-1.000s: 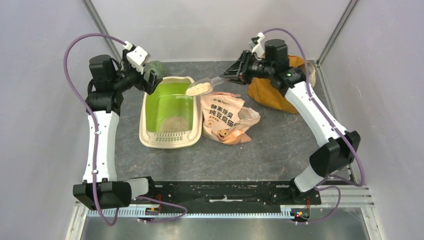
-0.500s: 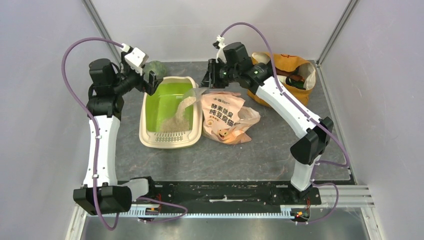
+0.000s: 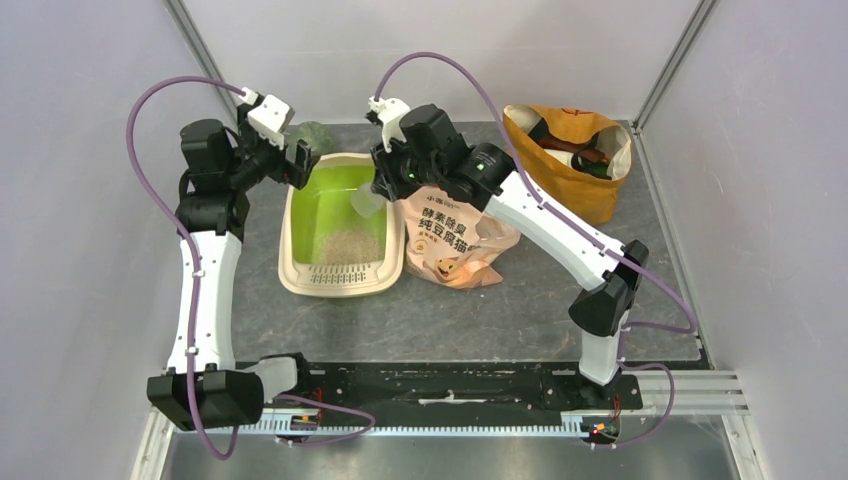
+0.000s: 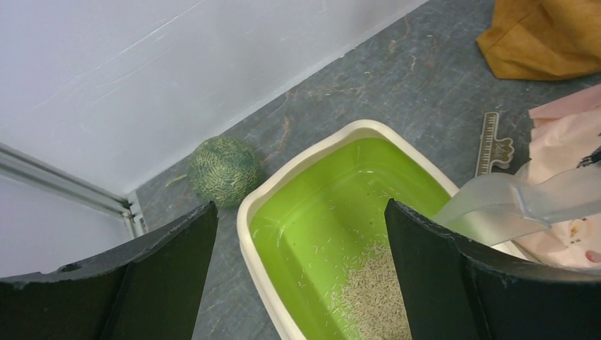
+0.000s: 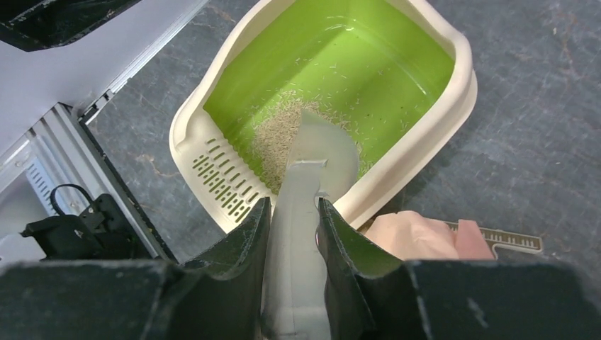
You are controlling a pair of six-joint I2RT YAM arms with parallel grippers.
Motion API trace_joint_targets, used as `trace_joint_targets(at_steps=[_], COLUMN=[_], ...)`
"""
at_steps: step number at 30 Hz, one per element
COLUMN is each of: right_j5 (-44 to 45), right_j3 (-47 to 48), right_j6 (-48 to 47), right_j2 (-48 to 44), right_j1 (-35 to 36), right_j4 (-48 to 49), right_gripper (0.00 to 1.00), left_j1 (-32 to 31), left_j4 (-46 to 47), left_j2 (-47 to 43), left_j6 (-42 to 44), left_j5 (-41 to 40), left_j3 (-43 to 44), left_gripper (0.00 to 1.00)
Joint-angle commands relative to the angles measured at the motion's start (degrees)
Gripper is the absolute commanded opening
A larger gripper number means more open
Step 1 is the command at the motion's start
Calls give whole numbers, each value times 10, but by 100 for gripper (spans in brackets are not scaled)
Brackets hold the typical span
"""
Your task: Fill the litter box with clean litter
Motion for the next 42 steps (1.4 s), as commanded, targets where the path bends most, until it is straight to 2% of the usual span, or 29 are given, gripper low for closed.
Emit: trace_joint_targets(at_steps=[1, 5, 11, 14, 17, 25, 31, 36, 39, 42], right_j5=[19, -51, -100, -106, -123, -171, -200, -243, -267, -305], right_j3=[35, 42, 60, 34, -18, -164, -281, -319, -319, -310], right_j6=[-43, 4, 50, 60, 77, 100, 98, 75, 57, 51], right_j2=[-4, -17, -61, -102, -158, -317, -412, -437, -428, -398], right_j1=[-4, -19, -42, -71, -115, -275, -400, -495, -533, -541], right_j4=[33, 45, 61, 61, 61, 36, -59, -150, -175, -193], right_gripper=[0, 0, 0, 0, 0, 0, 0, 0, 0, 0], left_j1=[3, 2, 2, -12, -77, -226, -338, -374, -387, -404], left_j4=[25, 9, -72, -141, -227, -232, -247, -254, -284, -345], left_j2=[-10, -9, -3, 16, 39, 118, 235, 327, 359, 375], left_j6=[-12, -7, 36, 87, 163, 211, 282, 295, 316, 361], left_j5=[-28, -5, 121, 177, 166, 144, 104, 102, 113, 119], left_j3=[3, 3, 21, 47, 77, 125, 207, 290, 306, 310], left_gripper=[94, 94, 93, 93, 93, 94, 95, 94, 89, 75])
